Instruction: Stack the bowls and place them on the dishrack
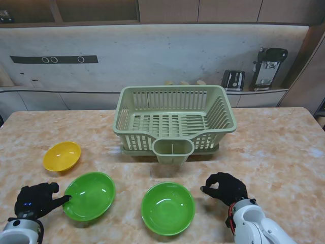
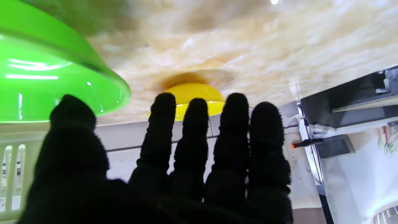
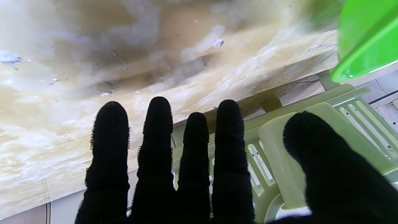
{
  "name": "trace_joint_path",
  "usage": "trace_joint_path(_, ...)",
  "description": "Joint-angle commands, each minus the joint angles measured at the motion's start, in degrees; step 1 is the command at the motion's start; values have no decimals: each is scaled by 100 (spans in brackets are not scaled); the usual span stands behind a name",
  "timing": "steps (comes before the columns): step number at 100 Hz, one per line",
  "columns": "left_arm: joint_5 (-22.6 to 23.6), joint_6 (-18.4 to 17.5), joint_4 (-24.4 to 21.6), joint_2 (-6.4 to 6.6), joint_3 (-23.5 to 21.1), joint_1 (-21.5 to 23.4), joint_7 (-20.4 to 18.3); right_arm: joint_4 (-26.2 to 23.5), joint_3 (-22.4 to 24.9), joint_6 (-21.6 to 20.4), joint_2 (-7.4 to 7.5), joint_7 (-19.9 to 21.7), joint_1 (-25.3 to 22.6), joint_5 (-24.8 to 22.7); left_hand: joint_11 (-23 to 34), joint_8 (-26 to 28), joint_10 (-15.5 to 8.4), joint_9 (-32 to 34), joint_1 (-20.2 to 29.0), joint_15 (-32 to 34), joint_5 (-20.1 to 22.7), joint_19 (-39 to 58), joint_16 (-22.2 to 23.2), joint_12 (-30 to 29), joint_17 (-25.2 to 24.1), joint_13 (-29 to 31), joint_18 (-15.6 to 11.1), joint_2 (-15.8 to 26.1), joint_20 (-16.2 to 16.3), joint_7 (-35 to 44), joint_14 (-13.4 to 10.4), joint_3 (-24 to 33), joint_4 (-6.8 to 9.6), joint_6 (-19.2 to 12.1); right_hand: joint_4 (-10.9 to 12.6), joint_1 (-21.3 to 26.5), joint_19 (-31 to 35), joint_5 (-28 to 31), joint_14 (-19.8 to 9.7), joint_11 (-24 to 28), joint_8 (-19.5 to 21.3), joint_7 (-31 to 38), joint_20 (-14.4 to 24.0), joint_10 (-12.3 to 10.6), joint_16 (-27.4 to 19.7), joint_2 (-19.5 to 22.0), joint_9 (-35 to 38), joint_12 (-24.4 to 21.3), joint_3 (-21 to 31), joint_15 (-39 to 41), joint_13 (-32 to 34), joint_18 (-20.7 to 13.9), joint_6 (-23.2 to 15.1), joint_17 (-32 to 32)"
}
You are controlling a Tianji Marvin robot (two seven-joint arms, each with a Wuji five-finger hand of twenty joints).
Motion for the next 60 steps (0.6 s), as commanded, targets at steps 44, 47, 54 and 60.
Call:
trace_joint_path(44, -134, 580, 132, 58, 390, -438, -1109, -14, -8, -7, -18, 78, -70, -30, 449, -5, 487, 386, -334, 947, 453, 998, 355, 80, 99, 213, 513, 394, 562, 169, 648, -99, 181, 361, 60, 15, -54, 75, 9, -36, -94, 122, 108, -111, -89, 48, 119, -52, -19, -38, -14, 18, -164, -56)
trace_joint_path(47, -113, 610, 145, 68, 420, -479, -1187, -14, -8, -7, -18, 78, -70, -30, 480, 4, 499, 404, -301, 1002, 458, 1068, 374, 89, 125, 235, 512, 424, 596, 194, 654, -91, 183, 362, 59, 13, -53, 77, 13, -36, -96, 124, 110, -110, -88, 52, 120, -52, -19, -39, -16, 21, -165, -55)
trace_joint_path(54, -67, 652, 180, 90, 487, -579, -1346, -14, -8, -7, -18, 78, -70, -30, 600, 52, 515, 477, -95, 1182, 479, 1254, 420, 122, 210, 308, 508, 491, 682, 322, 682, -77, 183, 357, 59, 13, -60, 76, 8, -36, -101, 126, 110, -112, -87, 50, 121, -51, -20, -37, -12, 18, -161, -67)
trace_joint_path(60, -76, 644, 207, 108, 536, -665, -1477, -14, -8, -7, -18, 78, -70, -30, 677, 84, 501, 529, 174, 1294, 487, 1358, 434, 140, 284, 380, 484, 519, 721, 426, 669, -54, 192, 332, 56, 17, -55, 83, 7, -36, -104, 135, 114, -111, -88, 41, 125, -50, -18, -39, -14, 17, -175, -61)
